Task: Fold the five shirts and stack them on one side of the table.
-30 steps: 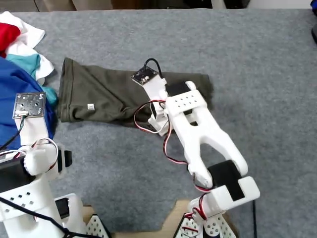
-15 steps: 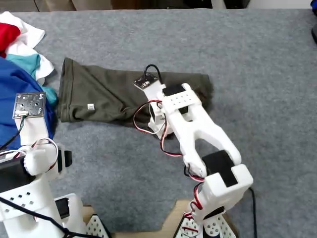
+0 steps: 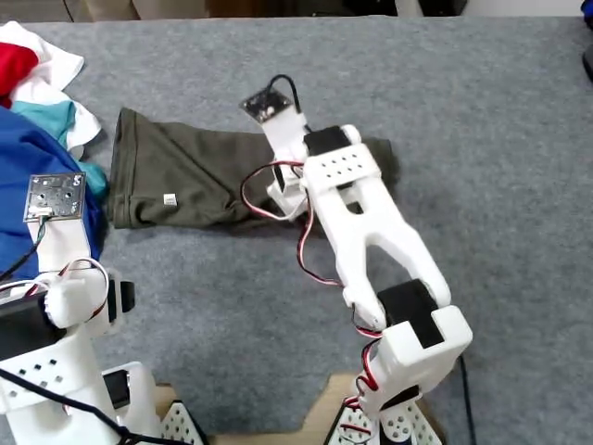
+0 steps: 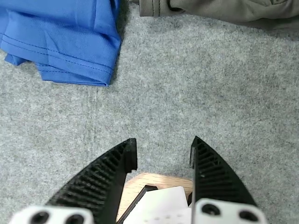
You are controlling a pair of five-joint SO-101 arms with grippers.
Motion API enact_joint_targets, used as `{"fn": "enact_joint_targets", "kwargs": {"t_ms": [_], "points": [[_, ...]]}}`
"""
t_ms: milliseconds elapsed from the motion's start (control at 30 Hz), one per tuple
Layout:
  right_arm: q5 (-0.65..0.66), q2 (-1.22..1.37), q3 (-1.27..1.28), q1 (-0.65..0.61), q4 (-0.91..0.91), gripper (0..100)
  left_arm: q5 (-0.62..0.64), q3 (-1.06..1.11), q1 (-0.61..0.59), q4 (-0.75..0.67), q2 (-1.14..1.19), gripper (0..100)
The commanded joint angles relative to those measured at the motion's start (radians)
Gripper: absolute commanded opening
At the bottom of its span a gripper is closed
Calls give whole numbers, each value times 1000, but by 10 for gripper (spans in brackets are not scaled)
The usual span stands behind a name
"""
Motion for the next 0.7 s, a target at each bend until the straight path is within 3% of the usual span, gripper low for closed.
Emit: {"fn": "enact_joint_targets", "kwargs": {"t_ms": [0,300,667], "points": [[3,1,-111,19,3,5,-8,2,3,8,-2,197],[170,87,-143,35,-117,18,-9,2,3,8,-2,198],[264,194,-285,104,-104,270,-9,2,3,8,-2,199]]}}
